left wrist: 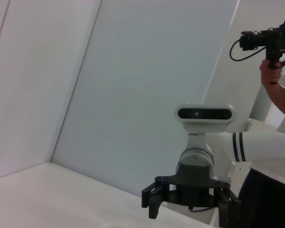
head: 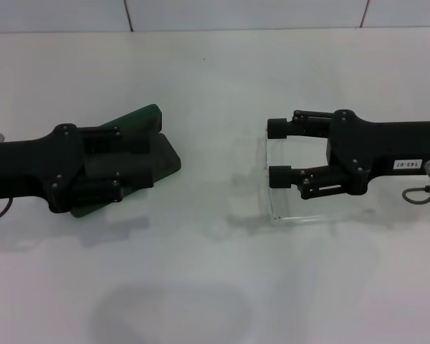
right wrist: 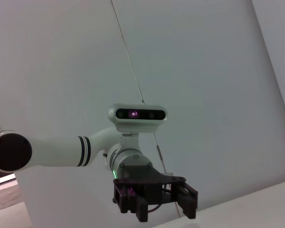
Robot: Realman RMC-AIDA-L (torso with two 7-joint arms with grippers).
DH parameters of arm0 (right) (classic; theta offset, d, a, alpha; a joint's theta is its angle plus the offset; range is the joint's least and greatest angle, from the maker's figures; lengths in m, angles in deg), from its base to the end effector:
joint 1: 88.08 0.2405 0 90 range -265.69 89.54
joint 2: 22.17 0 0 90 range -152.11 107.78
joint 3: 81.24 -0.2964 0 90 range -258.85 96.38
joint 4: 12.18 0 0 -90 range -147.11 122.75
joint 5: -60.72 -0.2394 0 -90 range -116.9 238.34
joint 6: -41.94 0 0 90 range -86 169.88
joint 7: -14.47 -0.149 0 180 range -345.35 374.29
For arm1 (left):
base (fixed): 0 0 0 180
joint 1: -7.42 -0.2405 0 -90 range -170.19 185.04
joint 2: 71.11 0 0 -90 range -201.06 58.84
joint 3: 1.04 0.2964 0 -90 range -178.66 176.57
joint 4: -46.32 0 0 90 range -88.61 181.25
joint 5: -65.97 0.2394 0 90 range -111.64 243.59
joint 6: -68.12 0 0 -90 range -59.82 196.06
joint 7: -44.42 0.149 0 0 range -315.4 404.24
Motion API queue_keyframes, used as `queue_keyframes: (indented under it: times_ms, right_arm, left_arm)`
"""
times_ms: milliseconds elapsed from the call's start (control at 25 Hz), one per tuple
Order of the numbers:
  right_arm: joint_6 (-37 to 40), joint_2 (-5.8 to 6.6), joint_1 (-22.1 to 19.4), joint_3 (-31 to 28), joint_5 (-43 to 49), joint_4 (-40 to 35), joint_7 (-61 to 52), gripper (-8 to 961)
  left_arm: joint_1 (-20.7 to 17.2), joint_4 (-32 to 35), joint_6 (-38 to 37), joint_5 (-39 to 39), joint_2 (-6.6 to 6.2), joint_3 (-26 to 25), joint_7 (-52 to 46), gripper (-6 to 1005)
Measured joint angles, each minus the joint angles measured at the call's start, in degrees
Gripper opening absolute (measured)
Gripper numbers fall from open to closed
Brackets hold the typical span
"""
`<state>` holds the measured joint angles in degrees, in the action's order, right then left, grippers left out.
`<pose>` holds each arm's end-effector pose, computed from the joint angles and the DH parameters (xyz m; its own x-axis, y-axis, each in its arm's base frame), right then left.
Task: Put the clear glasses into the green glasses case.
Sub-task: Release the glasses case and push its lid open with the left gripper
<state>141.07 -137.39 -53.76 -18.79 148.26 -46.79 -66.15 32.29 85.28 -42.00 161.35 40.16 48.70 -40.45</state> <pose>0.2242 0.3725 -0.0244 0.7201 -0.2420 -0.6503 -0.2079 -0.9694 0.1305 -0.2967 0.3277 0.0430 0.6947 0.3287 0.6398 0.3334 -0.9353 0.1186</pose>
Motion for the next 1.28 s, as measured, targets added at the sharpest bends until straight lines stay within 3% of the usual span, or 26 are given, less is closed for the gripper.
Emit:
queue_keyframes:
  times_ms: [680,920,1040,1160,1280]
  right_arm:
    - [0.0,-0.10,-0.7,-1.2,-0.6,-0.1,0.2,851]
    - [0.1,0.03,-4.3,-12.4,-0.9,0.8,3.3,849]
    - [0.1,0.13,-6.9,-18.7,-0.9,0.9,4.2,848]
    - [1.5,0.16,-9.8,-24.2,-0.9,1.0,4.9,847]
    - [3.4,0.04,-12.2,-27.1,-0.9,1.1,5.7,846]
  left_arm:
    - [0.0,0.3,0.3,0.2,0.58,0.0,0.1,611]
    - [0.6,5.9,5.1,-0.1,0.94,-0.8,-4.1,604]
    - [0.9,13.2,10.7,0.9,1.74,-1.4,-9.0,602]
    - [1.6,21.2,17.4,6.7,3.33,-1.2,-11.6,601]
    - [4.3,29.8,22.2,21.6,5.94,-0.7,-14.9,600]
